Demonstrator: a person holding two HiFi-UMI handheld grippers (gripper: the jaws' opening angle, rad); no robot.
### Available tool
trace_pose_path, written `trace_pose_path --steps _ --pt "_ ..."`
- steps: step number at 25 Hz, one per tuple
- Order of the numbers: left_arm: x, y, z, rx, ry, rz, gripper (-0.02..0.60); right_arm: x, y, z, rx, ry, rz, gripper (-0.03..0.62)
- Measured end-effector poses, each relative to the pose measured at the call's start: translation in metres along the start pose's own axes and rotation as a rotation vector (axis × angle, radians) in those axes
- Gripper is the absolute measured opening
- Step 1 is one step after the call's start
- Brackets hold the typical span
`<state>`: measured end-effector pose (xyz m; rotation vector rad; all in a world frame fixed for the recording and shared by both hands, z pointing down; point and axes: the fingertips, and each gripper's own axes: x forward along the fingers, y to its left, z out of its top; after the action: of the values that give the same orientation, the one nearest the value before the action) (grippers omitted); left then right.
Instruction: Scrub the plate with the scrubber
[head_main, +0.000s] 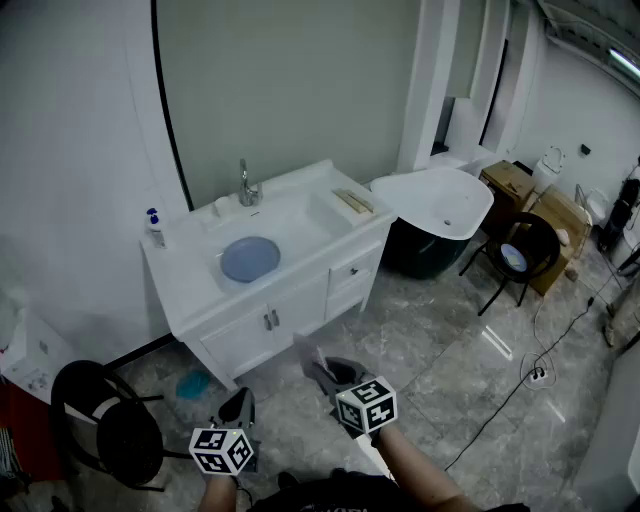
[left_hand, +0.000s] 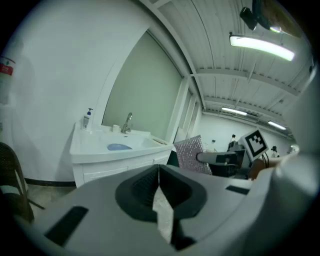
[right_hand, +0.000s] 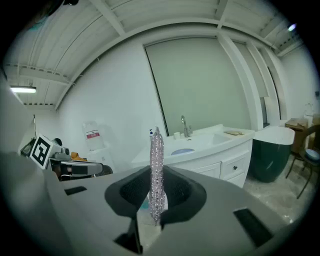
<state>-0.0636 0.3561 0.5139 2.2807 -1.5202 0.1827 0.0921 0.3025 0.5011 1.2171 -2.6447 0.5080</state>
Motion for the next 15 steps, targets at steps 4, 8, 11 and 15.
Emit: trace_pose_path --steps 4,8,11,15 --pt "0.003 0.005 0.0 -0.001 0.005 -0.015 0.018 0.005 -0.001 -0.001 0.012 0.002 -0.016 0.077" --pt "0.003 0.012 -0.001 -0.001 0.011 -0.031 0.018 0.012 0.002 -0.001 0.016 0.007 -0.032 0.077" --pt "0.002 0.019 0.001 -0.003 0.011 -0.036 0.018 0.018 0.009 0.0 0.013 0.009 -0.033 0.077" --pt "0.0 0.029 0.0 -0.021 0.018 -0.042 0.018 0.028 0.018 0.001 0.007 0.02 -0.029 0.077"
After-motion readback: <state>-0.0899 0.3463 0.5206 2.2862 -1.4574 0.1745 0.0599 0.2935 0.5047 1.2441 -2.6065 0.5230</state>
